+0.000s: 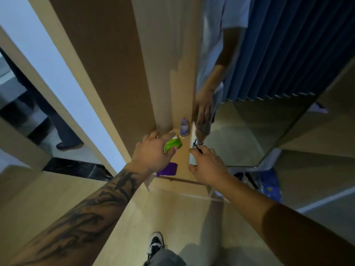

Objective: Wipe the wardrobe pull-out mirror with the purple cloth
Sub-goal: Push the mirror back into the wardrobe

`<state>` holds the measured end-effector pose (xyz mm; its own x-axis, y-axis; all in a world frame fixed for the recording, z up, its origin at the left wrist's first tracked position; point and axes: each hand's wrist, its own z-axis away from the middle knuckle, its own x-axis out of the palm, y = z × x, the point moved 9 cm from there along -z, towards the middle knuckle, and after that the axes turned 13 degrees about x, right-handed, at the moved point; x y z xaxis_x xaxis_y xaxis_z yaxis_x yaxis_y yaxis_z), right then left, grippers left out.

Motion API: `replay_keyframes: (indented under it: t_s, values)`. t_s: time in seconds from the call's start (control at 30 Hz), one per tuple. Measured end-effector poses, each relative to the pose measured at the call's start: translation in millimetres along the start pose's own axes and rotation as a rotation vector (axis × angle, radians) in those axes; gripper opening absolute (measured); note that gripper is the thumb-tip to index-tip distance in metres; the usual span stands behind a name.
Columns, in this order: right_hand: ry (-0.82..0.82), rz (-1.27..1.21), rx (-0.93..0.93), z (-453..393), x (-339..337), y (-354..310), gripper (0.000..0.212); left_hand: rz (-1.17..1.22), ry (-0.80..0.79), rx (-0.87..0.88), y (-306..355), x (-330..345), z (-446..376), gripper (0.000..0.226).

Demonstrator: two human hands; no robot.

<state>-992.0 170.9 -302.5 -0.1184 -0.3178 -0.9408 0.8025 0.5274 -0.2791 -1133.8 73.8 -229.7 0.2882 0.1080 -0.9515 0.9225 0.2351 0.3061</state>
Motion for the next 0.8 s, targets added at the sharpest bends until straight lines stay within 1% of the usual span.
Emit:
replay_keyframes:
  t_s: [0.1,0.23,0.37,0.43,0.5,0.6,0.7,0.73,0.8]
  values:
    - [0.073,-0.027,-0.030,16.3,-50.2,28.4,0.056,-0.019,0.076,0.032,53.3,-24.7,-11.2,0.052]
    - [0.173,-0.068,-0.069,34.6,-116.8,61.0,0.049,-0.033,0.171,0.052,108.0,-56.4,-21.6,0.054]
    - [0.309,-0.113,-0.070,40.6,-193.1,89.4,0.053,-0.092,0.328,0.090,153.9,-102.6,-33.7,0.057]
    - [0.377,-0.097,-0.086,41.5,-238.6,94.7,0.056,-0.118,0.431,0.119,172.8,-130.4,-38.5,0.057]
    - [0.482,-0.095,-0.137,47.1,-293.9,92.5,0.056,-0.168,0.545,0.148,191.9,-163.1,-43.9,0.056]
    - [0.699,-0.163,-0.196,65.3,-381.6,87.8,0.051,-0.266,0.654,0.210,225.0,-214.8,-58.5,0.056]
    - [0.866,-0.208,-0.182,76.9,-445.9,92.8,0.047,-0.304,0.755,0.252,248.7,-262.9,-73.3,0.058]
    - [0.905,-0.227,-0.153,78.0,-461.3,98.0,0.052,-0.315,0.789,0.256,253.3,-276.5,-76.7,0.061]
    - [0.983,-0.272,-0.077,78.4,-486.1,111.7,0.067,-0.346,0.854,0.264,260.0,-299.5,-81.2,0.065]
